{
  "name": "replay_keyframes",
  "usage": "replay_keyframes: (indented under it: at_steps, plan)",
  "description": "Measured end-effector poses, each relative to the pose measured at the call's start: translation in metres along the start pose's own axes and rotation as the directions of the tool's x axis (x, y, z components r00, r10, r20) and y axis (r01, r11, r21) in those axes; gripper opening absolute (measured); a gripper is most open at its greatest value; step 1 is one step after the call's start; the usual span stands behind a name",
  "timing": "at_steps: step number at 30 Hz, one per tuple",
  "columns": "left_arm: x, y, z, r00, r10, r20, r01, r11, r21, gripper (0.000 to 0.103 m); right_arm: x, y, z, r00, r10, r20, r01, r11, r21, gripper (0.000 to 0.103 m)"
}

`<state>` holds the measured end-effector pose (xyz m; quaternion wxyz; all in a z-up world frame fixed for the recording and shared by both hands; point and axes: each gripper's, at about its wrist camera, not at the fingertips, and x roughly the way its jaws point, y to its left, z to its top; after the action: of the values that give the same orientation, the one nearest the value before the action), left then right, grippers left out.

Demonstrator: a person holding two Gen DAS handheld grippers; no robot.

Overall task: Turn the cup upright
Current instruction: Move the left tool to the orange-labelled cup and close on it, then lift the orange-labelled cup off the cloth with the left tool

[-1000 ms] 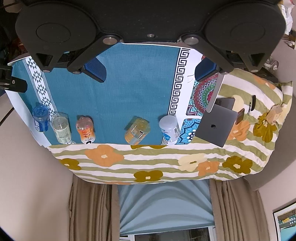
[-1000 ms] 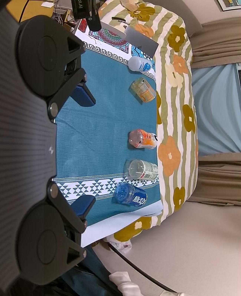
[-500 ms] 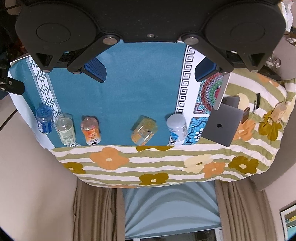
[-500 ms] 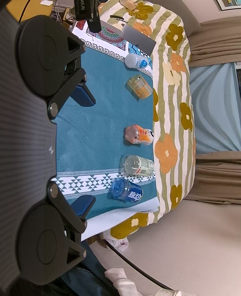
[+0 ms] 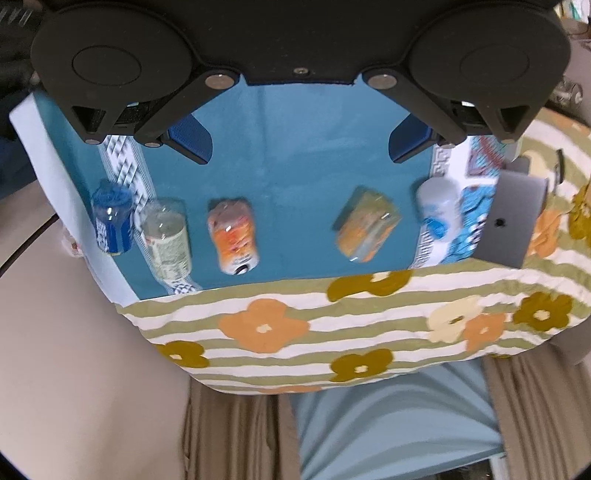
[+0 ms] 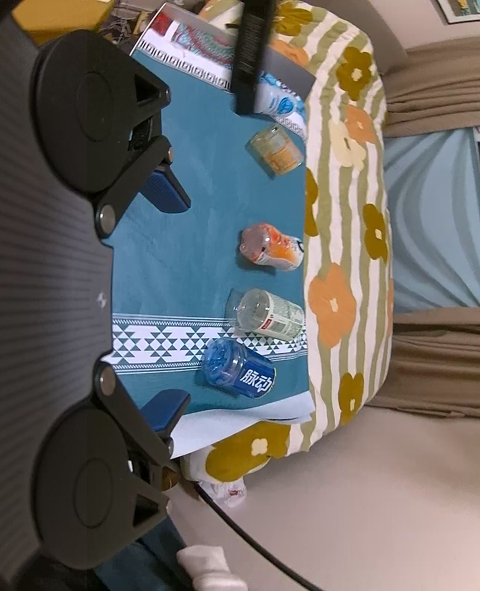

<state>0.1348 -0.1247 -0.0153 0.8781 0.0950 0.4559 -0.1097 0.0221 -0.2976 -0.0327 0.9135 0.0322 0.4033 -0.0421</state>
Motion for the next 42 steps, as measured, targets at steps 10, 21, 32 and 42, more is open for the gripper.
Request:
replay_keyframes:
  at_steps: [10, 21, 32, 42]
  plan:
    - [0.094, -0.040, 0.070, 0.998, -0.010, -0.068, 0.011, 1.000, 0.017, 0.103, 0.062, -0.032, 0.003, 0.998, 0.035, -0.054, -0.035, 0.999, 0.003, 0.103]
    - [0.189, -0.059, 0.105, 0.979, 0.006, -0.203, 0.005, 0.999, 0.054, 0.099, 0.107, -0.054, 0.003, 0.988, 0.098, -0.121, -0.094, 0.995, 0.041, 0.103]
    - [0.228, -0.062, 0.100, 0.947, -0.075, -0.313, 0.074, 0.997, -0.015, 0.078, 0.128, -0.059, 0.002, 0.978, 0.129, -0.166, -0.121, 0.991, 0.056, 0.103]
    - [0.223, -0.062, 0.092, 0.935, -0.107, -0.339, 0.093, 0.994, -0.055, 0.063, 0.129, -0.059, -0.001, 0.973, 0.157, -0.170, -0.150, 0.987, 0.056, 0.103]
